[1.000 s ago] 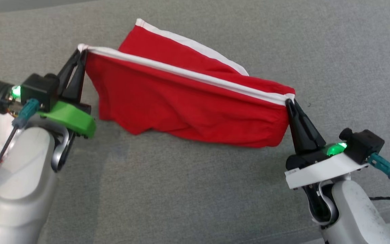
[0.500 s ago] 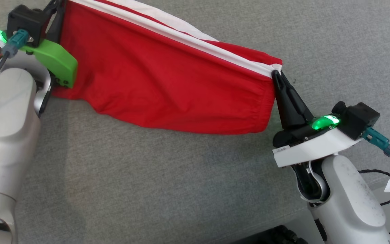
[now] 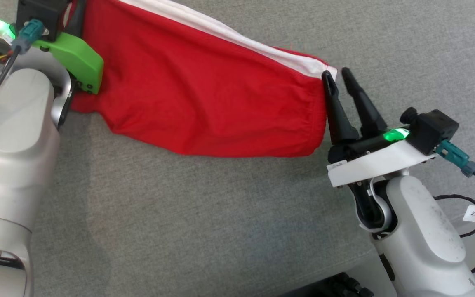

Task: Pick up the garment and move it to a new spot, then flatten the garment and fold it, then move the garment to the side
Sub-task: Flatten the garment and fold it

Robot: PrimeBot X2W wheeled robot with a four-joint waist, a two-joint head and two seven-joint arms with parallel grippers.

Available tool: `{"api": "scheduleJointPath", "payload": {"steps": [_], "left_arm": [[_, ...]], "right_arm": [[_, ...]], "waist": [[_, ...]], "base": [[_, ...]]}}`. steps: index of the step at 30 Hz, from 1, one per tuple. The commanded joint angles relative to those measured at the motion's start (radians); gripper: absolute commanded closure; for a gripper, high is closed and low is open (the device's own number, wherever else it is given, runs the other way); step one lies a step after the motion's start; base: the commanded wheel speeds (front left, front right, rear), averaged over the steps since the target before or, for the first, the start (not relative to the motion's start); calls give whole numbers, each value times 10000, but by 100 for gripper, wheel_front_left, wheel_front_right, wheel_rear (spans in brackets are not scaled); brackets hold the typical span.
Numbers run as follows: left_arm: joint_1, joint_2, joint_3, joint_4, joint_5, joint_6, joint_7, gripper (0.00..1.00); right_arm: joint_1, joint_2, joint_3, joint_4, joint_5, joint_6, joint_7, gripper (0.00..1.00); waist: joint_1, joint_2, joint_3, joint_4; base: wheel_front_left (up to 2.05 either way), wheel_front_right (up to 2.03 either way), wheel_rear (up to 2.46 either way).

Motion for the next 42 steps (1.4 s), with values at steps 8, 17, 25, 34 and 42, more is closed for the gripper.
{"api": "scheduleJointPath", "payload": {"steps": [8,17,25,34,42], "left_arm": [[970,-13,629,-816,-225,106,-19,0],[1997,-338,600,266,-1004,-66,159,0],[2258,-463,-385,805,-1862,-97,1092,100],[3137,-507,-233,1101,-3066,-89,272,100],[5194,-707,378,636,-3411,295,-2,100]], "right_arm": [[442,-40,-949,59,-945,-18,-45,0],[943,-35,-1880,266,-1766,-19,-45,0],[1124,-35,-2144,488,-2137,-19,-45,0],[1648,-38,-2374,996,-2765,-19,-45,0],[2500,-39,-2518,1526,-3161,-19,-45,0]], "waist": [[0,-1,-426,249],[0,-1,-947,471],[0,-1,-1267,516],[0,-1,-2509,945],[0,-1,-3776,1714]], "base": [[0,0,0],[0,0,0],[0,0,0],[0,0,0],[0,0,0]]}}
